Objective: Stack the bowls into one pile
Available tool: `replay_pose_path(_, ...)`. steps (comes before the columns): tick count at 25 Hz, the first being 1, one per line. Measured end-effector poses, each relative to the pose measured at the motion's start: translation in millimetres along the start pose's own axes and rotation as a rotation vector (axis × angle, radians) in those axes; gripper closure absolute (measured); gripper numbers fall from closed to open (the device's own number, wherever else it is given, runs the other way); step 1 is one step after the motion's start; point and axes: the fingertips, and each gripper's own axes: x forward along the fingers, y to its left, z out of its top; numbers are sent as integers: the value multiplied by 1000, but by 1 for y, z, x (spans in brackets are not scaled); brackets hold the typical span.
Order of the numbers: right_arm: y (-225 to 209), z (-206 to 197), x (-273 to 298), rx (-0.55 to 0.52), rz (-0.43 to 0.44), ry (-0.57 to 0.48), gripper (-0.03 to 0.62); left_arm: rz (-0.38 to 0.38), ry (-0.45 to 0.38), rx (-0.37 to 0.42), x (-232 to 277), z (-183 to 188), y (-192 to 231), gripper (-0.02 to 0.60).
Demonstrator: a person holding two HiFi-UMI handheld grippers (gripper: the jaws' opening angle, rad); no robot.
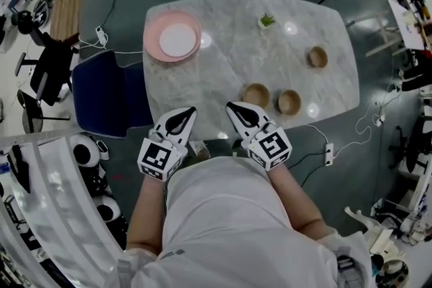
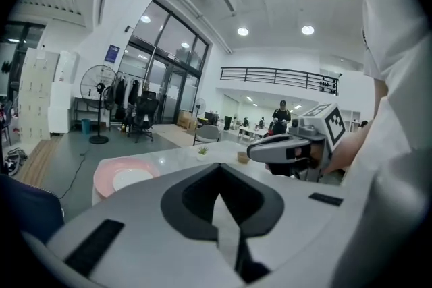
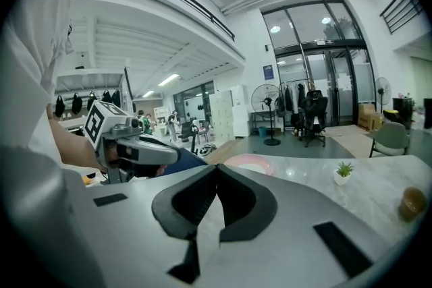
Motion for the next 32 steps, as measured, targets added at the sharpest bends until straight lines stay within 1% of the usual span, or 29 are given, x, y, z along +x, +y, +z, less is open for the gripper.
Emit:
replay_pose_path(6,-5,3,18,16,-65,-2,579,-95,27,43,7,-4,9,581)
replay_pose_path(9,-16,1,20,32,-112,5,572,-125,49,34,16,-10,13,581)
replay_pose_path(13,-30,-3,15,55,-175,9,563,-161,58,43,26,-7,15,581)
replay_pose_path(18,-53,-13,-5,81,-249,20,553,-186,79,46,43,-5,12,581)
replay_pose_path(21,-73,-23,-19,85,-292,35,549,-196,94,62,57,-5,6,581)
replay_pose_path(25,-100,-37,-41,116,-343,47,545,-208,119,73,76,-6,-5,580)
replay_pose_path(28,-121,-48,-57,137,-368,57,540,-208,141,81,93,-5,-13,581)
replay_pose_path(32,-151,-60,-80,156,-390,69,534,-192,156,72,116,-1,-24,580)
